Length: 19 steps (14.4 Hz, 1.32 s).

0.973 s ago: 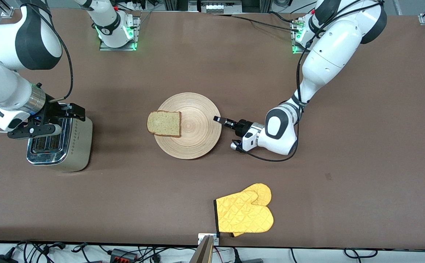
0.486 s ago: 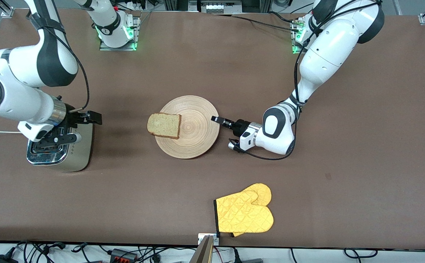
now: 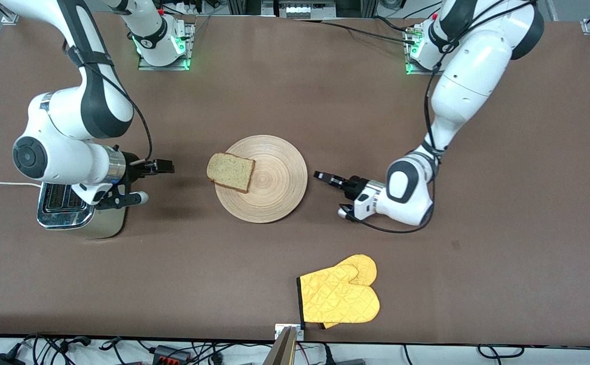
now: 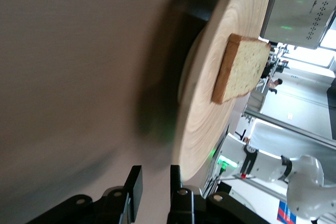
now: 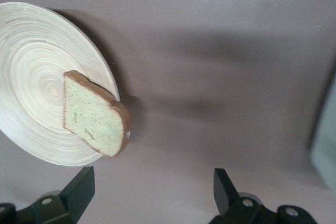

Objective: Move plate and put bread in toaster

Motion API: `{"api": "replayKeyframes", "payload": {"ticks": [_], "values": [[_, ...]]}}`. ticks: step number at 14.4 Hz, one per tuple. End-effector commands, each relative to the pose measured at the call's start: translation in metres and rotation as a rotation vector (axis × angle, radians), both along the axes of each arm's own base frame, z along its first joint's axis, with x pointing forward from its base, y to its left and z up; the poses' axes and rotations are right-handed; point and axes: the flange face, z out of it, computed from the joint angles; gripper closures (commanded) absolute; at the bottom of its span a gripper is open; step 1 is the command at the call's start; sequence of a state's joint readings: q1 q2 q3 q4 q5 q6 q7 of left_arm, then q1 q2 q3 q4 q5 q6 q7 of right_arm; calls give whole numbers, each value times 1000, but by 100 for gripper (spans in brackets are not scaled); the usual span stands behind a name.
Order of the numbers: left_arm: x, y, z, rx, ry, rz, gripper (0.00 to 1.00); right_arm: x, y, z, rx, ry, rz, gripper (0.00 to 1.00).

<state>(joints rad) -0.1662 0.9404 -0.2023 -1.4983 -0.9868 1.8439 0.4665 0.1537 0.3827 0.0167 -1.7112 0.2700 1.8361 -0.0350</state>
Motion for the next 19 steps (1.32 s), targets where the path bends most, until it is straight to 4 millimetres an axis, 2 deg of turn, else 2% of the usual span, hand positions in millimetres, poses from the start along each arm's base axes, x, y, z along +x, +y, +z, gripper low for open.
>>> {"api": "replayKeyframes", "payload": {"ticks": [1,2,5,7,8,10,12,13,14,15,16,17,19], "values": [[16,54,24,11,-7,-80,72,2,8,-19,75,39,-65,0],[23,66,37,30,-27,-117,72,3,11,-28,100,53,-83,0],[46,136,74,104,-54,-232,72,4,14,-58,147,101,-133,0],[52,160,110,212,-82,-275,72,2,18,-82,188,145,-173,0],[53,171,133,279,-86,-281,72,1,20,-94,203,166,-187,0],[53,181,197,439,-113,-264,71,-3,20,-112,216,193,-187,0],[50,182,267,662,-176,-223,70,-9,23,-120,273,213,-199,0],[48,188,293,741,-220,-219,68,-14,24,-126,305,225,-210,0],[47,195,307,788,-253,-229,64,-17,24,-138,335,244,-223,0],[47,204,318,826,-283,-242,44,-18,24,-145,358,251,-229,0],[46,204,328,833,-325,-280,7,-19,23,-154,375,257,-227,0],[44,201,338,828,-366,-322,0,-21,22,-162,391,261,-220,0],[46,215,358,833,-398,-294,0,-23,23,-170,400,271,-218,0]]}}
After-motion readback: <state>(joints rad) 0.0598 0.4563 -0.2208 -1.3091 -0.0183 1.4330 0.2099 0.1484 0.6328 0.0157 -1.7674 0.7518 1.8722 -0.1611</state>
